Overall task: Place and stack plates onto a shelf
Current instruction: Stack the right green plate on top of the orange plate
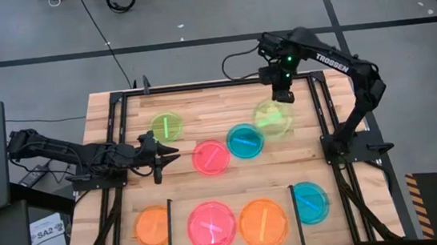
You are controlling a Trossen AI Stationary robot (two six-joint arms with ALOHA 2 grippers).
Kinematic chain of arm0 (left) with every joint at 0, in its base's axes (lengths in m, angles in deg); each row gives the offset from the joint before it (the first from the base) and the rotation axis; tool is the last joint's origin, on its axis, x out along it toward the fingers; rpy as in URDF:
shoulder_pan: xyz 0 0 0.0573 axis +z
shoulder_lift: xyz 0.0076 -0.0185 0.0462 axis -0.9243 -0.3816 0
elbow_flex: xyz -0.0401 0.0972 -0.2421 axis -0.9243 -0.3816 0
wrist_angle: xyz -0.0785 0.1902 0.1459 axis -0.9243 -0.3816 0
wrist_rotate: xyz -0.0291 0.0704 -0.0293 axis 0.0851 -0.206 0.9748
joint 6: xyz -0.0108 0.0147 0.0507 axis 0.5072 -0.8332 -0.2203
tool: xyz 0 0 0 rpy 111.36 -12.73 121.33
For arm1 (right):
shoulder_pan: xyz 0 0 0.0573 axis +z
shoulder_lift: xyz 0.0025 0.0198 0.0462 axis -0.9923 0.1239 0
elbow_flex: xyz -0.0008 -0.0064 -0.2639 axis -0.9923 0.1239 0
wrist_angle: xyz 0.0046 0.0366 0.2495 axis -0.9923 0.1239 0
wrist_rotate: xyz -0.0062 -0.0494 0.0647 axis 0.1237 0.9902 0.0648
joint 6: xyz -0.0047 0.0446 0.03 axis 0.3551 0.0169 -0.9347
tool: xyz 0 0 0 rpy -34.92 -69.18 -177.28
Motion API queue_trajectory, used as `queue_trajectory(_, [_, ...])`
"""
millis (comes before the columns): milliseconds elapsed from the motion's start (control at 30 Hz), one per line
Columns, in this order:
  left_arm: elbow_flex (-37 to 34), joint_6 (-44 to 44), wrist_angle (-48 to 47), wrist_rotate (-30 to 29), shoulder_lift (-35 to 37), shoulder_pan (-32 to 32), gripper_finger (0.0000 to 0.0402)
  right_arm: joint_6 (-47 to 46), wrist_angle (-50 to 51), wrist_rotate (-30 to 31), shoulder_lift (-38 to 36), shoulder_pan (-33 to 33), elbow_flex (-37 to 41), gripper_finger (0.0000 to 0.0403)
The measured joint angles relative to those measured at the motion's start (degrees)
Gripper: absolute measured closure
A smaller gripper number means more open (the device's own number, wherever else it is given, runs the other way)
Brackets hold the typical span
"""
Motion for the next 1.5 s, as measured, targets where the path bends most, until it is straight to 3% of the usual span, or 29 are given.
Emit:
queue_trajectory(133, [0.00,0.00,0.00,-0.01,0.00,0.00,0.0299,-3.50,0.20,-3.46,-0.02,4.15,-0.93,0.0396])
queue_trajectory(400, [0.00,0.00,0.00,0.00,0.00,0.00,0.0299,-12.95,-0.27,-4.23,-0.02,16.55,-0.98,0.0396])
queue_trajectory(1033, [0.00,0.02,-0.27,2.93,0.00,-0.11,0.0299,-46.15,-17.84,-6.50,-0.02,45.19,-0.98,0.0396])
queue_trajectory(1267, [0.00,0.00,-0.32,2.93,0.00,-0.11,0.0299,-53.80,-23.96,-4.49,0.33,52.09,-0.98,0.0396])
queue_trajectory(1500, [0.00,0.00,-0.33,2.93,0.00,-0.11,0.0299,-54.66,-25.92,-0.41,0.70,57.27,-0.54,0.0396])
